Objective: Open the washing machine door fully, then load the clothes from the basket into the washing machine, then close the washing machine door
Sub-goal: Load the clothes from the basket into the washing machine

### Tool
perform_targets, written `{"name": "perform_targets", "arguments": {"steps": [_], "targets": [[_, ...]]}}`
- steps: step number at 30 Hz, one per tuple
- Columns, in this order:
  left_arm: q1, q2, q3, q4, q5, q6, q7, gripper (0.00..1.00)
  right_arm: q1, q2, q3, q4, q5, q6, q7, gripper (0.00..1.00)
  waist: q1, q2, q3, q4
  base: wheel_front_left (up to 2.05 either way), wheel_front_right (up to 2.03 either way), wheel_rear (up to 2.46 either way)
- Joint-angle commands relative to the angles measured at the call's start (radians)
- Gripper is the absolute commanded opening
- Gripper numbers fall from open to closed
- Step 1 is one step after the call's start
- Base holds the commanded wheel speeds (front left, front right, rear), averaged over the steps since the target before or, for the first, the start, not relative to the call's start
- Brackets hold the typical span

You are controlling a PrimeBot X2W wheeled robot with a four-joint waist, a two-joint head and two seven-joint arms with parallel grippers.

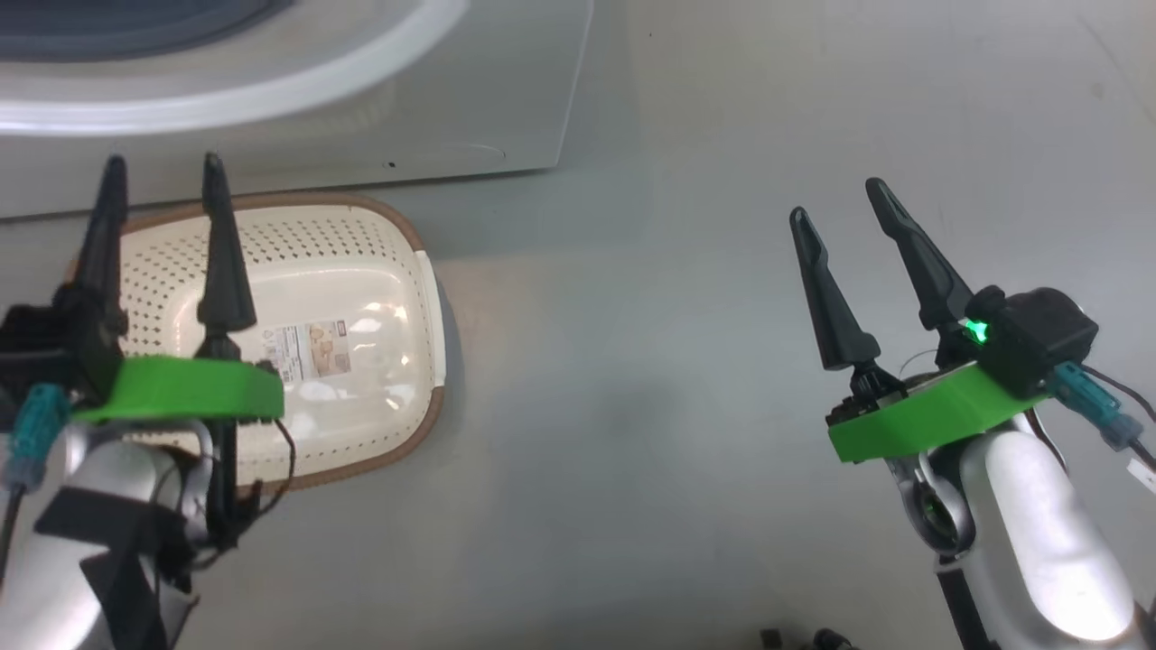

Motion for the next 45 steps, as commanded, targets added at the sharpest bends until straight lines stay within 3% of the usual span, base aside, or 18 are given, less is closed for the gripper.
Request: {"name": "perform_targets", "arguments": {"steps": [1,9,26,45], "targets": [[0.03,0.018,0.035,-0.049,0.013,0.227,-0.013,1.0,0.028,-0.003,0.009,-0.023,-0.012,0.008,-0.009,1.0,0.0001,-0.0001,-0.052,0.03,0.0,0.0,0.0],[0.215,-0.046,0.018,-0.114,0.049,0.233,-0.019,1.0,0.115,-0.014,-0.019,-0.01,-0.043,0.008,-0.004,1.0,0.0001,-0.0001,-0.175,0.083,0.0,0.0,0.0],[0.398,-0.131,0.015,-0.049,0.11,0.121,-0.019,1.0,0.284,-0.02,-0.053,-0.087,-0.077,0.008,0.089,1.0,0.0001,-0.0001,-0.388,0.137,0.0,0.0,0.0],[0.454,-0.165,0.038,-0.032,0.155,0.077,-0.019,1.0,0.378,-0.006,-0.075,-0.167,-0.089,0.008,0.142,1.0,0.0001,-0.0001,-0.464,0.151,0.0,0.0,0.0]]}}
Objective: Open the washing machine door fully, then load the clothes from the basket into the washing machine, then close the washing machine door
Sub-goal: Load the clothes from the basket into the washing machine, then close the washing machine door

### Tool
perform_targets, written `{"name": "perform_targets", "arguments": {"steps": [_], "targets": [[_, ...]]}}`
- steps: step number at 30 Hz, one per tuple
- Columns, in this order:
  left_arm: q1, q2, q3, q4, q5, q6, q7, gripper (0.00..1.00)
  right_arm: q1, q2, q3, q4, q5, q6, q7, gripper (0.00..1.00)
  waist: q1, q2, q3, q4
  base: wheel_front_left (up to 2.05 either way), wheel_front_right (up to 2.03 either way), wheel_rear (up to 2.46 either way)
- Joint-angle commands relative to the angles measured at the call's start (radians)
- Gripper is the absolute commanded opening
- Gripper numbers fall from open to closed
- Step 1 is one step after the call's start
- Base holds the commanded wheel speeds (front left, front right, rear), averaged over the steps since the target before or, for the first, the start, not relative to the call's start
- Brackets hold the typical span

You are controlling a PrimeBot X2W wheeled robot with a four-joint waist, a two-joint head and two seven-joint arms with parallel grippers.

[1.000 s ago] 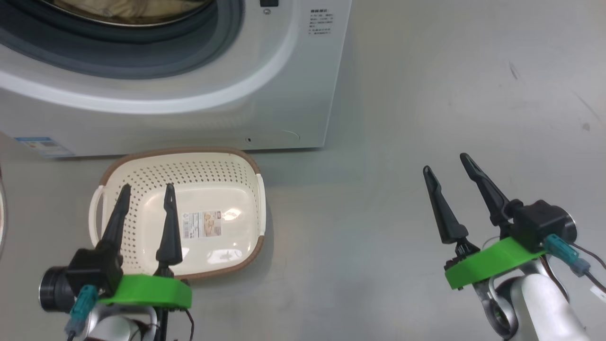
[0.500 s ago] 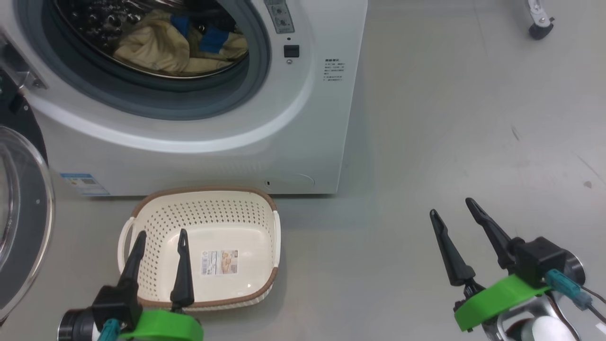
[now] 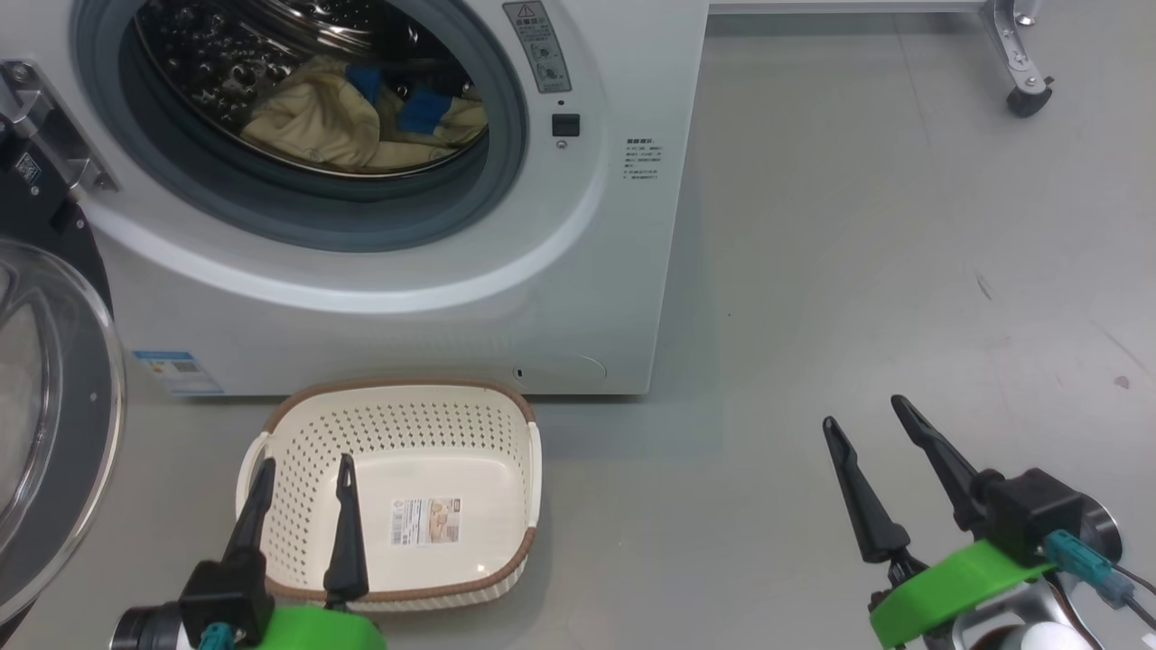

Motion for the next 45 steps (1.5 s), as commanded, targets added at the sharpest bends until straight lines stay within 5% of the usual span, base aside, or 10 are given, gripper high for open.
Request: {"name": "perform_targets", "arguments": {"steps": [1,18,45], "targets": [[-0.025,0.007,0.043,-0.024,0.008,0.077,-0.011,1.0,-0.017,-0.005,0.016,-0.041,-0.01,0.008,0.004,1.0,0.0001,-0.0001,-0.001,0.0,0.0,0.0,0.0],[-0.046,0.006,0.052,-0.018,0.048,0.057,-0.011,1.0,-0.014,-0.002,0.011,-0.05,-0.011,0.008,0.006,1.0,0.0001,-0.0001,0.012,0.006,-0.16,0.16,0.0],[-0.062,-0.008,0.078,-0.029,0.068,0.011,-0.011,1.0,-0.026,-0.001,-0.005,-0.039,-0.007,0.008,-0.002,1.0,0.0001,-0.0001,0.012,0.018,-1.22,1.22,0.0]]}}
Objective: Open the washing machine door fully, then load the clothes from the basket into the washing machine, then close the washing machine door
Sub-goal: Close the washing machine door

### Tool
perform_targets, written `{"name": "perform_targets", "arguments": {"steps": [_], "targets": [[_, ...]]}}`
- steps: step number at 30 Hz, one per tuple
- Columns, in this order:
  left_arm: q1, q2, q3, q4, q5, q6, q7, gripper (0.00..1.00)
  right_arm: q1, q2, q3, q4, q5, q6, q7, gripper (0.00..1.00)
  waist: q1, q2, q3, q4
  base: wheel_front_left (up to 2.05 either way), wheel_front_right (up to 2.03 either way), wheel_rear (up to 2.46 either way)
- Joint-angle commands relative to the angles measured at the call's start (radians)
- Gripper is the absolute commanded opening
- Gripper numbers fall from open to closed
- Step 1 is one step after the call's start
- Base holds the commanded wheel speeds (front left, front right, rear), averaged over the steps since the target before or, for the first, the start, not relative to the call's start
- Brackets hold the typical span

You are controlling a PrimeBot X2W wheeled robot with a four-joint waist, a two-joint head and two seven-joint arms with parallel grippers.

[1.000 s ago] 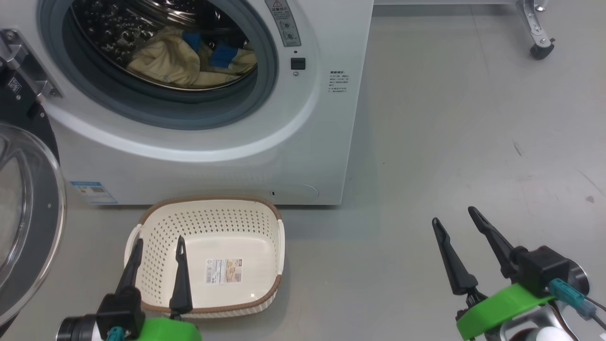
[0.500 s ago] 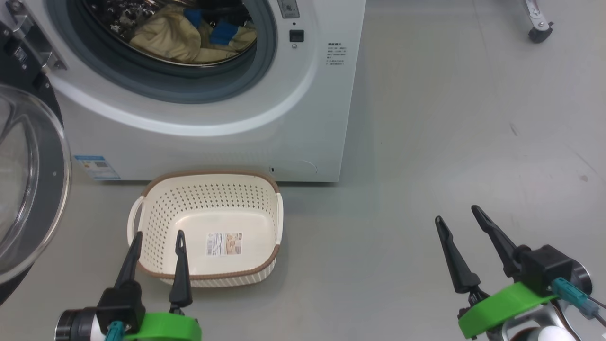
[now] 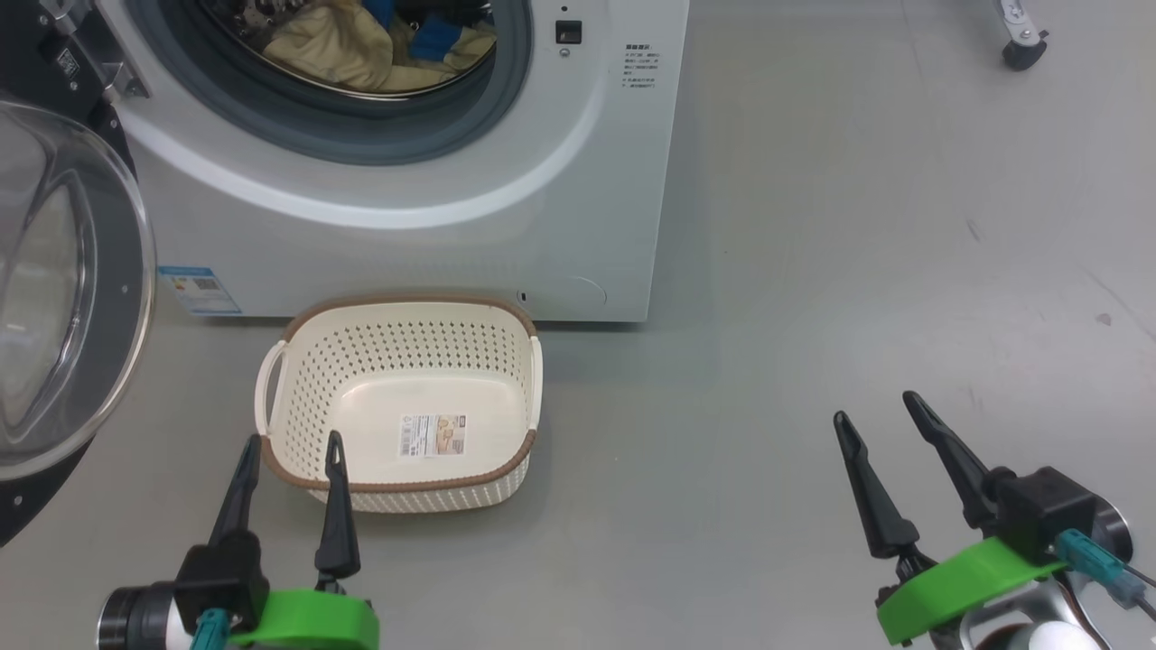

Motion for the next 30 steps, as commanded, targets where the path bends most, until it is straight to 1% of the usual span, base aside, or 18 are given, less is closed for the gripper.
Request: {"name": "perform_targets", "arguments": {"steps": [1,10,15,22,30], "targets": [[-0.037,0.006,0.042,-0.032,0.013,0.016,-0.011,1.0,-0.027,-0.008,0.015,-0.031,-0.007,0.008,-0.001,1.0,0.0,0.0,-0.003,0.0,0.0,0.0,0.0],[-0.033,-0.004,0.041,-0.02,0.011,0.0,-0.011,1.0,-0.015,-0.008,0.01,-0.035,-0.008,0.008,0.001,1.0,0.0,0.0,-0.015,0.008,0.0,0.0,0.0],[-0.037,-0.013,0.039,-0.02,0.013,-0.003,-0.011,1.0,-0.006,-0.008,-0.001,-0.042,-0.008,0.008,0.002,1.0,0.0,0.0,-0.017,0.038,0.0,0.0,0.0],[-0.041,-0.033,0.036,-0.034,0.018,-0.014,-0.011,1.0,0.003,-0.008,0.002,-0.054,-0.013,0.008,0.006,1.0,0.0,0.0,-0.017,0.127,0.0,0.0,0.0],[-0.048,-0.059,0.035,-0.048,0.034,-0.039,-0.011,1.0,0.001,-0.008,0.003,-0.073,-0.022,0.008,0.015,1.0,0.0,0.0,-0.01,0.262,0.0,0.0,0.0]]}}
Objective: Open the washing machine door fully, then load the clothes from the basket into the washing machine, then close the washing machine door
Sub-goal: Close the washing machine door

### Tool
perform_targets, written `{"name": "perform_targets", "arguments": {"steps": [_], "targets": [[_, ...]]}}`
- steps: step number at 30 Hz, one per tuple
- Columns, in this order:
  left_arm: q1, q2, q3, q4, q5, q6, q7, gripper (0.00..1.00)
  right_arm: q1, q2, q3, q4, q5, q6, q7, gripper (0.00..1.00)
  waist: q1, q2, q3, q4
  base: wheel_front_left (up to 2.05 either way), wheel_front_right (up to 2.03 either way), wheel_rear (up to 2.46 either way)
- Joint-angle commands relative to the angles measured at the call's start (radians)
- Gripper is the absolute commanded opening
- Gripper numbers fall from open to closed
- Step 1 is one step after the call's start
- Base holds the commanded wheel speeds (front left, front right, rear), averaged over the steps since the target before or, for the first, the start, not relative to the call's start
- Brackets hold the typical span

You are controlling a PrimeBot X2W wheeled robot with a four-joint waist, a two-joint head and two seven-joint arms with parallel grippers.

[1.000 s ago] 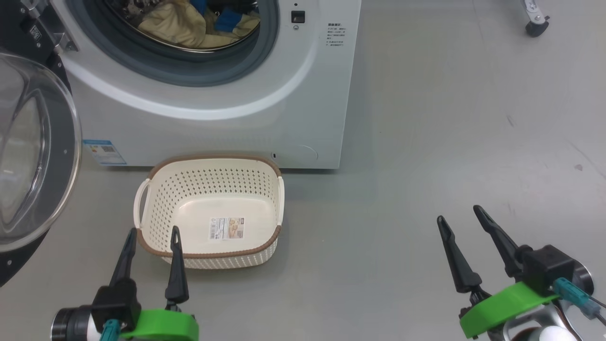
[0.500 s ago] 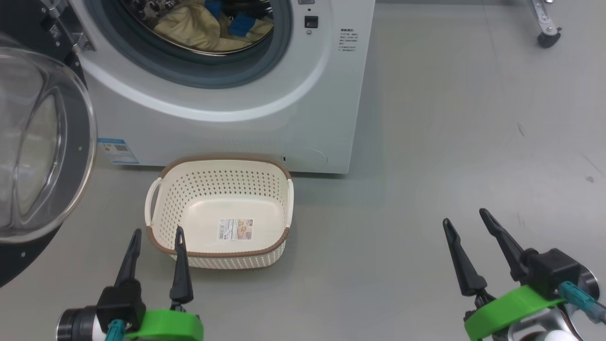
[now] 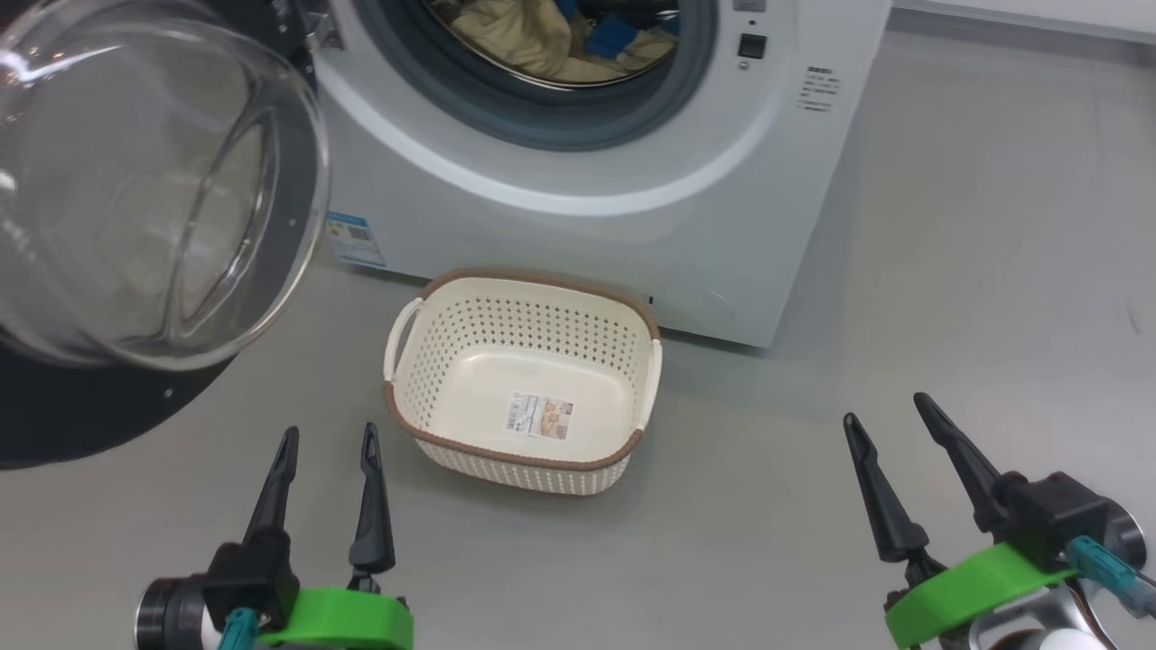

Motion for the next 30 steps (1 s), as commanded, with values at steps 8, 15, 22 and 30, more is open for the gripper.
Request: {"name": "perform_targets", "arguments": {"steps": [8,15,22,30], "targets": [[-0.048,-0.023,0.043,-0.038,0.027,-0.023,-0.011,1.0,-0.025,-0.009,0.034,-0.043,-0.013,0.008,0.012,1.0,0.0,0.0,0.0,0.144,0.0,0.0,0.0],[-0.044,-0.042,0.058,-0.046,0.043,-0.045,-0.011,1.0,-0.033,-0.009,0.049,-0.045,-0.013,0.008,0.016,1.0,0.0,0.0,0.003,0.201,0.0,0.0,0.0],[-0.04,-0.062,0.078,-0.054,0.056,-0.061,-0.011,1.0,-0.039,-0.009,0.056,-0.043,-0.012,0.008,0.017,1.0,0.0,0.0,0.009,0.222,0.0,0.0,0.0],[-0.033,-0.076,0.099,-0.06,0.071,-0.085,-0.011,1.0,-0.044,-0.009,0.063,-0.039,-0.01,0.008,0.02,1.0,0.0,0.0,0.005,0.223,0.0,0.0,0.0]]}}
